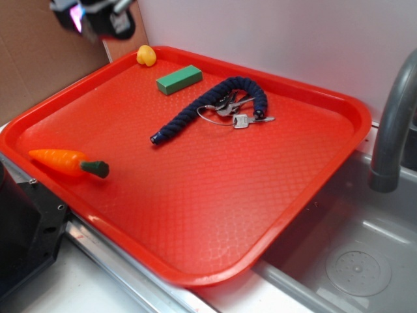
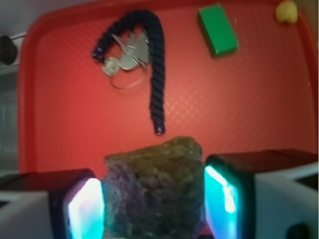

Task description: Grab the rock.

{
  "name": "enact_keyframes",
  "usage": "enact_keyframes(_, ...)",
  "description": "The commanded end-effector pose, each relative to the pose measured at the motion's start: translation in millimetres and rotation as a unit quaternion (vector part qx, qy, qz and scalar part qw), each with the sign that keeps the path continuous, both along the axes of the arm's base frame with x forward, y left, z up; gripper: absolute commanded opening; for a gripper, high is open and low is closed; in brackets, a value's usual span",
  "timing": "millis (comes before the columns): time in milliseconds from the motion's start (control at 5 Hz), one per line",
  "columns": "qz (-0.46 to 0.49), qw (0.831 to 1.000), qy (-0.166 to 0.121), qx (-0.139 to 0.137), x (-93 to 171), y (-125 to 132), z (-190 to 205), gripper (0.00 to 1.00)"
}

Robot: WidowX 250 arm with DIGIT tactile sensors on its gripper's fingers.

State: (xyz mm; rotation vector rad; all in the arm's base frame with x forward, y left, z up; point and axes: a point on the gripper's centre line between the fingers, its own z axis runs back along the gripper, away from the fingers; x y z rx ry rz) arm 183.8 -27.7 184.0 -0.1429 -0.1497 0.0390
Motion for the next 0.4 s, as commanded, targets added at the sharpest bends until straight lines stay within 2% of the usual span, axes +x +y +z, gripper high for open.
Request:
enact_keyframes(0, 0.01, 0.998, -0.059, 0.029, -14.5, 19.4, 66.2, 0.0)
enact_keyframes(200, 0.005, 0.998, -0.053, 0.033, -12.6, 26.2, 66.2, 0.0)
